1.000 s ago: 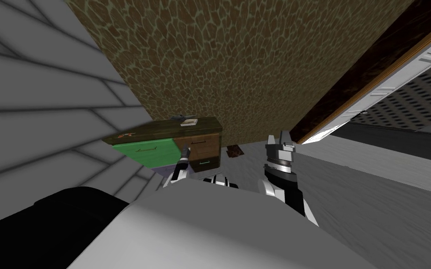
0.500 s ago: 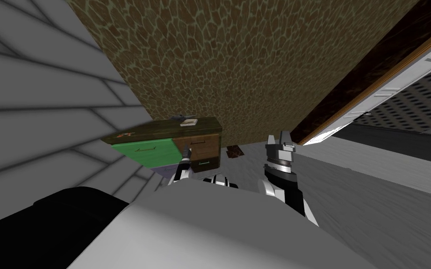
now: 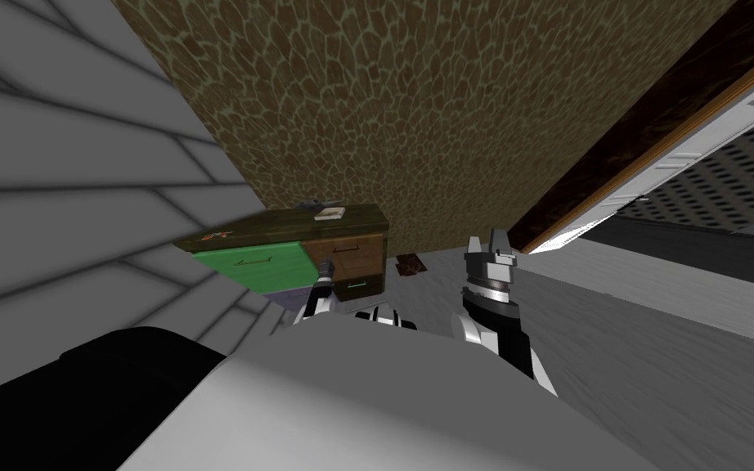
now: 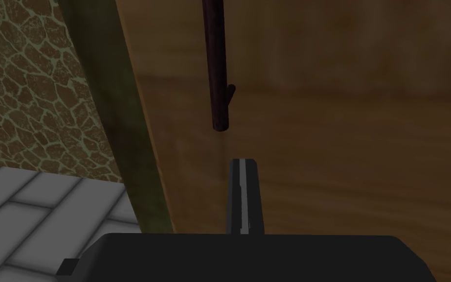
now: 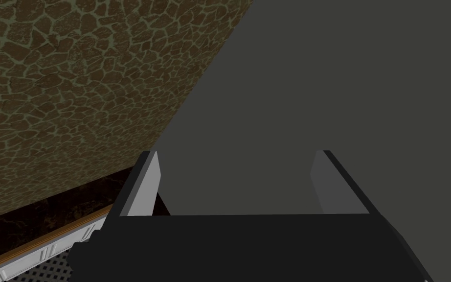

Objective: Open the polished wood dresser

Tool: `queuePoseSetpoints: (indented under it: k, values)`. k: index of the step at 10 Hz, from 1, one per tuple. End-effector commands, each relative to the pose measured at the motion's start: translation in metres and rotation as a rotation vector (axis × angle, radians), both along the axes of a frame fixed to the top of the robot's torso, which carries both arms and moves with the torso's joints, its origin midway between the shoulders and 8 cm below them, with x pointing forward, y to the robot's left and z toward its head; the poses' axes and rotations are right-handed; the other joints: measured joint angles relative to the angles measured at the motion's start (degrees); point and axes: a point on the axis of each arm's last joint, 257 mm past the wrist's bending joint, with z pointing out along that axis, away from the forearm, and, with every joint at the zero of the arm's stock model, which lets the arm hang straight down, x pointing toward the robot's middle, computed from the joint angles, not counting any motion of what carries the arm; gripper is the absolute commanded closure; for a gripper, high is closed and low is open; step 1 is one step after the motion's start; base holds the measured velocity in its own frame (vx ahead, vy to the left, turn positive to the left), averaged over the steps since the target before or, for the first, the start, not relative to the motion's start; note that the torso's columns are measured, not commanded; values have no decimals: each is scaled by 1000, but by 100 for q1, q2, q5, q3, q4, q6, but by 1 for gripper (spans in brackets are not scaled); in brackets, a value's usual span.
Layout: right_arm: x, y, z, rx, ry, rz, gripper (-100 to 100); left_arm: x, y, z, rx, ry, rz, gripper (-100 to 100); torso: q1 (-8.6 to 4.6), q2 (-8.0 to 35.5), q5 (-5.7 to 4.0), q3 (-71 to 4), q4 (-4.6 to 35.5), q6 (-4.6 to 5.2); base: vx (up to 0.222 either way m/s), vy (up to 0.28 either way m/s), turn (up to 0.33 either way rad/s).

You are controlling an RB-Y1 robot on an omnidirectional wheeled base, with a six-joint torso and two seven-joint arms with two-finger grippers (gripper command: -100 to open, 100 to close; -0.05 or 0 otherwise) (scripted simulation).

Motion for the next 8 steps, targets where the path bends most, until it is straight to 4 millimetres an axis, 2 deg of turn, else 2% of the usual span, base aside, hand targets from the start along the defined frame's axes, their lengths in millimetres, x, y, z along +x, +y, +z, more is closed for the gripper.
queuePoseSetpoints:
  k: [1,3,4,8]
  values:
    - [0,0,0,0,0,0,0,-4,1,5,0,-1,0,100,-11,13,-3,11,5,1,-196,-88,12]
    - [0,0,0,0,0,0,0,-5,1,5,1,-1,0,100,6,-27,1,-13,-5,1,-128,-64,4]
    - [0,0,0,0,0,0,0,-4,6,9,40,7,-16,-100,26,-67,6,-37,-16,1,-18,-11,-3]
    - [0,0,0,0,0,0,0,0,17,17,132,29,-54,-100,11,-36,3,-20,-8,1,20,6,-2]
